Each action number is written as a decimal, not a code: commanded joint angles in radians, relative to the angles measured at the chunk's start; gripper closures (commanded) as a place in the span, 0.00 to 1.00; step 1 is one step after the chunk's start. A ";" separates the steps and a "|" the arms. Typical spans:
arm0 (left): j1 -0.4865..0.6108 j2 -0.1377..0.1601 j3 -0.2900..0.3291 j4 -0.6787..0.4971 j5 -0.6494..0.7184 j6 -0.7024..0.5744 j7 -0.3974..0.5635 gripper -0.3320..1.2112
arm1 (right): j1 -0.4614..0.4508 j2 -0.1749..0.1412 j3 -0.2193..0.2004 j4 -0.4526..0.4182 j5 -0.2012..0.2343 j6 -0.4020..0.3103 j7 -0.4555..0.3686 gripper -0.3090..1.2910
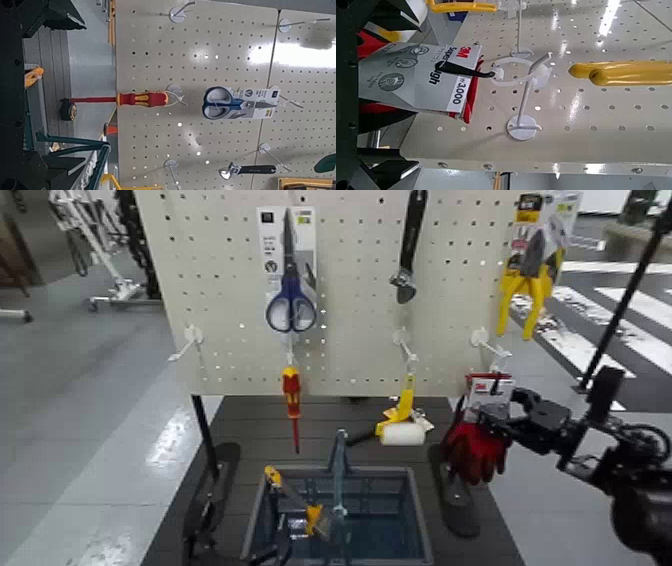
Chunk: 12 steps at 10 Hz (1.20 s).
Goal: Put the red colored gloves into the crate.
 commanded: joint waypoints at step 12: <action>-0.005 -0.104 0.000 0.003 -0.002 0.000 -0.008 0.28 | -0.026 0.004 0.057 0.002 -0.001 0.018 0.012 0.90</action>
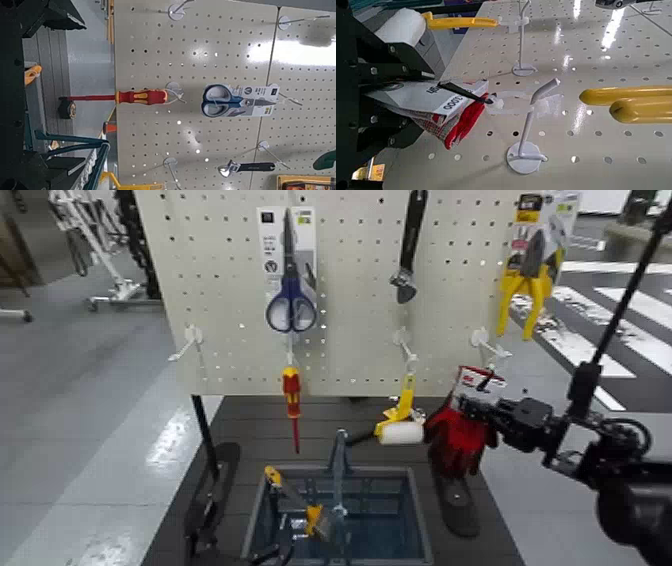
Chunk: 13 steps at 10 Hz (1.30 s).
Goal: Put the red colored gloves into the crate.
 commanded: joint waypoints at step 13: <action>0.004 -0.101 0.006 -0.003 0.002 0.000 0.000 0.28 | 0.158 -0.006 -0.150 -0.471 0.029 0.204 0.009 0.90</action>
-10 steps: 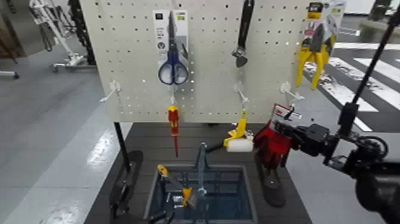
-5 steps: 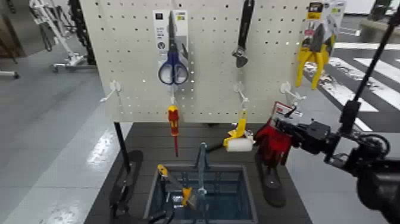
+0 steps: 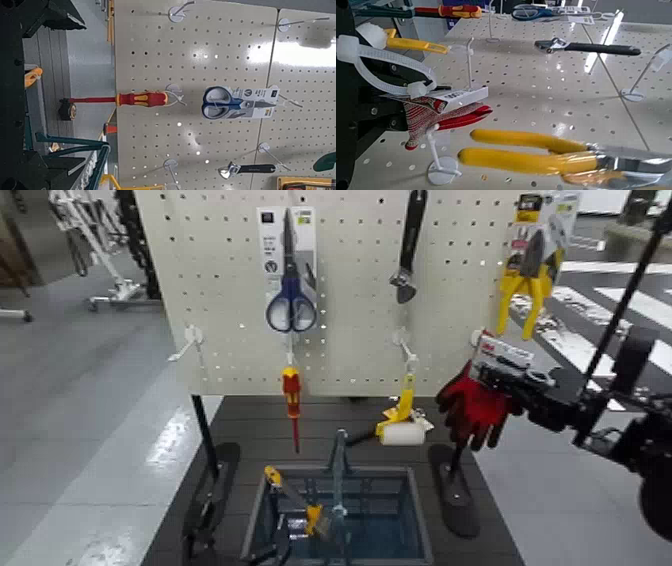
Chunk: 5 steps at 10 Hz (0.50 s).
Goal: Put the red colored gloves into the crate.
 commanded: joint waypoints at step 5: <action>0.000 -0.100 -0.001 0.000 0.000 0.001 0.000 0.28 | 0.164 0.040 0.007 -0.268 -0.118 0.151 -0.046 0.90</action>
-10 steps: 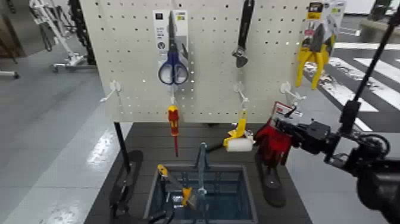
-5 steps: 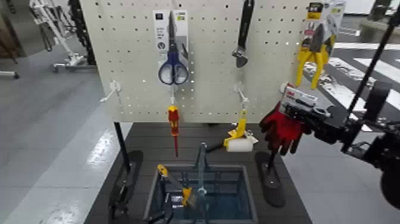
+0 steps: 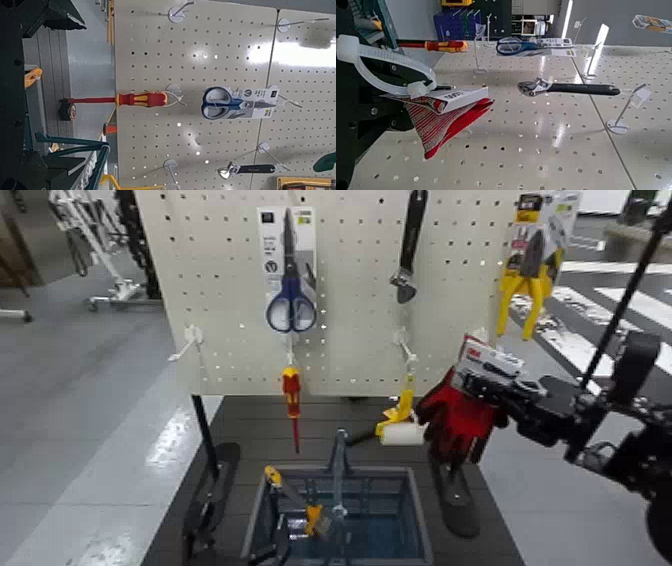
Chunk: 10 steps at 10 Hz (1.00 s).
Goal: Put the red colored gloves into the crate.
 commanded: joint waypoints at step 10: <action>-0.003 -0.098 -0.002 0.002 0.000 0.003 0.000 0.28 | 0.046 0.094 0.240 0.226 -0.105 -0.130 0.013 0.90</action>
